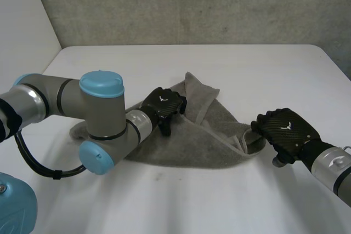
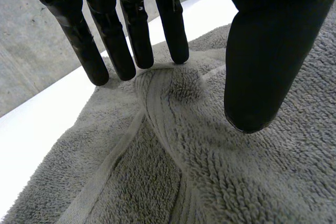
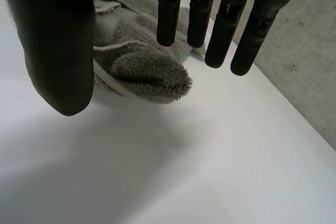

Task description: Fold the towel.

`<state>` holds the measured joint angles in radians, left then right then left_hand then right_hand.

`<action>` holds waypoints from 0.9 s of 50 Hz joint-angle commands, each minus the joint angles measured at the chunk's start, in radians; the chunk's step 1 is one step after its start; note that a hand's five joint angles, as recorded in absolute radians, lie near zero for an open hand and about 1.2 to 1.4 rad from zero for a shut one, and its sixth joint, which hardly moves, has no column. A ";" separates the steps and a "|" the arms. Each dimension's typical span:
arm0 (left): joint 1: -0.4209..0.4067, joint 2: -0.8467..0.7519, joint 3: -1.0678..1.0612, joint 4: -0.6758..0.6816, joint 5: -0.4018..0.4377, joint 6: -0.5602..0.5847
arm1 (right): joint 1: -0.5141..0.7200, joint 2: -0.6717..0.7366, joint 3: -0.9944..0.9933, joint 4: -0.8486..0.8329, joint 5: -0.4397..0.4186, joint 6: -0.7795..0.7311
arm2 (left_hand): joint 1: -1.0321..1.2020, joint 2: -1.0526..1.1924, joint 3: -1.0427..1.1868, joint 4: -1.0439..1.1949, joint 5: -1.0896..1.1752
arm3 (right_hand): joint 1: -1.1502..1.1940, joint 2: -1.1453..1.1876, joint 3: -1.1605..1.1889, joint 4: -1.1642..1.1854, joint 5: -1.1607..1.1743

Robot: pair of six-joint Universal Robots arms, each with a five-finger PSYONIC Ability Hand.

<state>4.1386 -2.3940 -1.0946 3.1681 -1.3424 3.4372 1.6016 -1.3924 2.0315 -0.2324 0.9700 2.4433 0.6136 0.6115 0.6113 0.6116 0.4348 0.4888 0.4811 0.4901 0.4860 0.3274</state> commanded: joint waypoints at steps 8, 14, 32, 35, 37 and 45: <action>0.000 -0.027 0.018 0.003 0.000 0.008 | 0.008 0.016 0.015 -0.001 -0.008 -0.075 | -0.039 -0.037 -0.037 -0.037 -0.035 | 0.048 0.056 0.047 0.051 0.035; 0.000 -0.030 0.021 0.004 0.000 0.008 | 0.009 0.061 0.003 -0.013 -0.008 -0.096 | -0.018 -0.016 -0.016 -0.016 -0.014 | 0.069 0.077 0.068 0.072 0.056; 0.000 -0.016 0.027 0.006 -0.012 0.008 | 0.047 0.220 -0.085 -0.150 -0.007 -0.086 | 0.783 0.785 0.785 0.785 0.787 | 0.713 0.721 0.712 0.716 0.700; 0.000 0.015 0.027 0.007 -0.014 0.008 | 0.090 0.243 -0.123 -0.150 -0.002 -0.082 | 0.783 0.785 0.785 0.785 0.787 | 0.907 0.915 0.906 0.910 0.894; 0.002 0.035 0.027 0.006 -0.015 0.007 | 0.104 0.250 -0.137 -0.148 0.001 -0.078 | 0.783 0.785 0.785 0.785 0.787 | 0.907 0.915 0.906 0.910 0.894; 0.026 0.209 -0.001 -0.002 -0.018 -0.006 | 0.120 0.185 -0.208 -0.139 0.039 0.026 | 0.783 0.785 0.785 0.785 0.787 | 0.907 0.915 0.906 0.910 0.894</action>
<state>4.1452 -2.3149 -1.0739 3.1712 -1.3595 3.4409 1.7144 -1.1577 1.8698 -0.3803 0.9813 2.3937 1.1913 1.2157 1.2151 1.2161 1.0281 1.3479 1.3359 1.3365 1.3406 1.1780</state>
